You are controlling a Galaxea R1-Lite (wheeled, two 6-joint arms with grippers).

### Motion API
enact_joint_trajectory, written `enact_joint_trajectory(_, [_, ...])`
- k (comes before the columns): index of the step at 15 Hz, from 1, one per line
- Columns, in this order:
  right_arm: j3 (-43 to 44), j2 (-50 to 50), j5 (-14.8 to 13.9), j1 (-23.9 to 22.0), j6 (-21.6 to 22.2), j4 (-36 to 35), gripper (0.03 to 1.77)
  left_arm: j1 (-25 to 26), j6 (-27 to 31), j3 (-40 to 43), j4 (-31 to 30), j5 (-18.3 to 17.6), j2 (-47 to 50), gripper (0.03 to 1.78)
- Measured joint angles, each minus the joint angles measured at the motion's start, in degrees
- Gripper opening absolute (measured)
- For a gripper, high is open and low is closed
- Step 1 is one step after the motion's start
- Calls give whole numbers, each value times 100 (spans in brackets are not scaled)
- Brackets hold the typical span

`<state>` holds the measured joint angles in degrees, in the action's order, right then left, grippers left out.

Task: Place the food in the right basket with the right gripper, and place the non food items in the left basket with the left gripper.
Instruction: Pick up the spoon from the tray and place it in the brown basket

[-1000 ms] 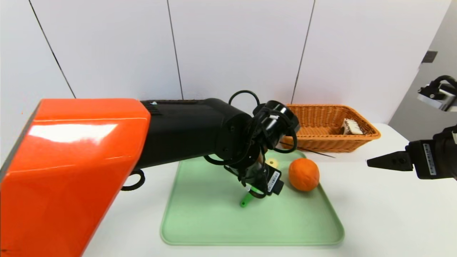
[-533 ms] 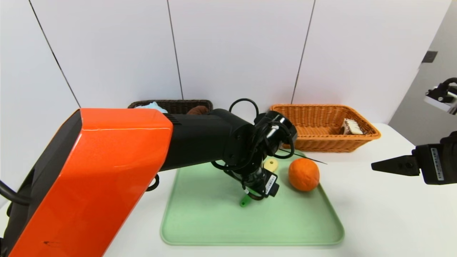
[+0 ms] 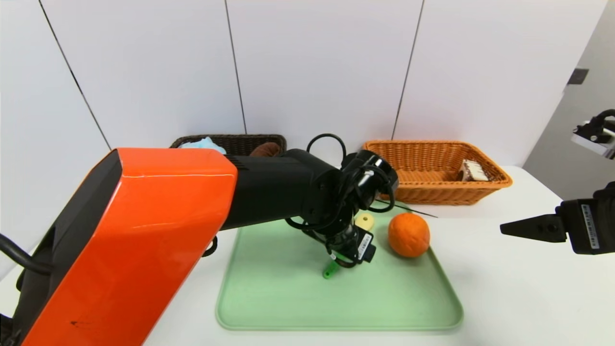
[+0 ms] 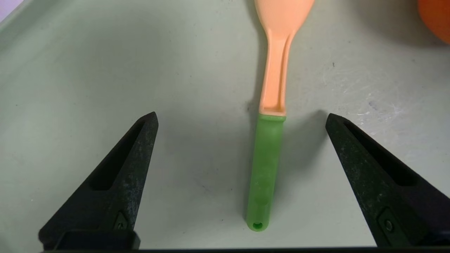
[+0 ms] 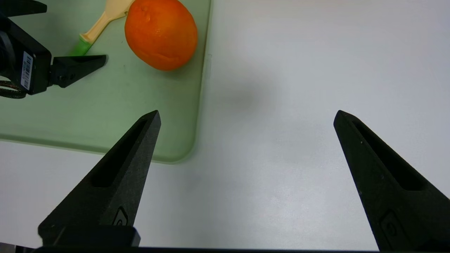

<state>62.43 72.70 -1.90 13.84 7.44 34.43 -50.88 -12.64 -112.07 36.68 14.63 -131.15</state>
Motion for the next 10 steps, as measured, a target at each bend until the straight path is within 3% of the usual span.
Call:
enact_joint_trajectory(8, [-28, 0, 6, -6, -2, -9, 170, 26, -15, -4, -165, -9, -113, 169])
enact_joint_trajectory(10, [-28, 0, 4, -6, -2, -9, 170, 26, -23, -2, -160, -16, -116, 137])
